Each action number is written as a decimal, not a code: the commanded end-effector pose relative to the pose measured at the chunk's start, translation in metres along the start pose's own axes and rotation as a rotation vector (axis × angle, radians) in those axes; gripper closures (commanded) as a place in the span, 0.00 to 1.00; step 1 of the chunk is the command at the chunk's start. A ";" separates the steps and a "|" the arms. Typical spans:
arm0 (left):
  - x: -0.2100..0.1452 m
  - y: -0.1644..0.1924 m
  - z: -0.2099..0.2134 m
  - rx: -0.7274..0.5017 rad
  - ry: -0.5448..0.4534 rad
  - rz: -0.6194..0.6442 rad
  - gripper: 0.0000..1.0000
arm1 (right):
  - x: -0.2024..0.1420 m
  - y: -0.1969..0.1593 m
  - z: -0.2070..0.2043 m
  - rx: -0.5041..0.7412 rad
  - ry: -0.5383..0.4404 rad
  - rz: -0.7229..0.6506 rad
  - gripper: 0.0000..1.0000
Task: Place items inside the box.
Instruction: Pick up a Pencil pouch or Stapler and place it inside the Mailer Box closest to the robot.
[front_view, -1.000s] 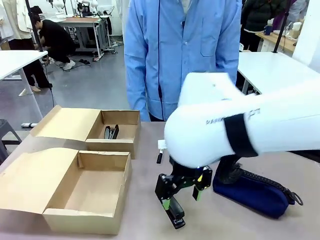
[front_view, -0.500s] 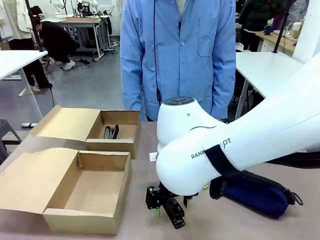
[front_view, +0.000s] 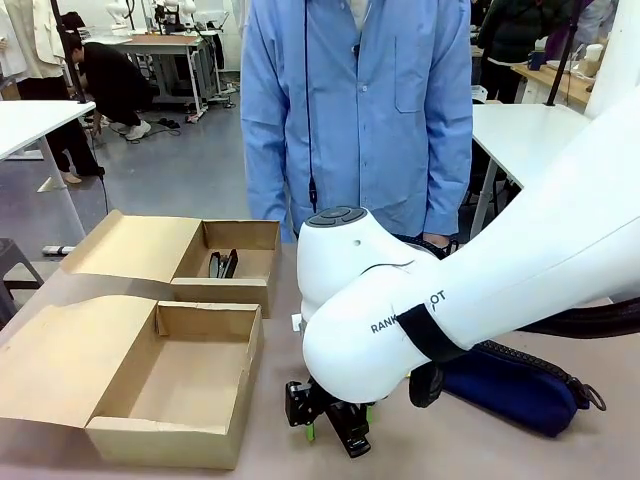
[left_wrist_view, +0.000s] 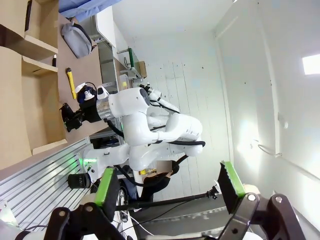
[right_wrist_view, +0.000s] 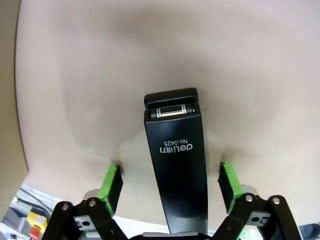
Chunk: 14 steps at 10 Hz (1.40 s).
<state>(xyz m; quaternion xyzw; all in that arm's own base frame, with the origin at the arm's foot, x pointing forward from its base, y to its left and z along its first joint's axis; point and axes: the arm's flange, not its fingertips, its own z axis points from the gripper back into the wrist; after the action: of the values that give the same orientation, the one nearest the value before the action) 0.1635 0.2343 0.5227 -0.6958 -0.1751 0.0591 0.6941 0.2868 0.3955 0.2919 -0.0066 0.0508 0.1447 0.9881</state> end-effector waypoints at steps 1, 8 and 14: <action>0.000 -0.002 0.001 -0.015 -0.003 -0.021 0.00 | 0.005 0.008 0.002 -0.011 0.010 -0.028 0.60; 0.000 -0.002 0.001 -0.015 -0.003 -0.021 0.00 | 0.002 0.010 0.007 -0.027 0.059 -0.046 1.00; 0.000 -0.002 0.001 -0.015 -0.003 -0.021 0.00 | -0.065 0.050 0.117 0.189 0.059 -0.474 1.00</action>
<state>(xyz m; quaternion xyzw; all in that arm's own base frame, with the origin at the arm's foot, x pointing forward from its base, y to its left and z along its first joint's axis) 0.1634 0.2343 0.5229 -0.6956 -0.1754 0.0588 0.6942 0.2431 0.4237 0.3935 0.0600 0.1309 -0.0217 0.9893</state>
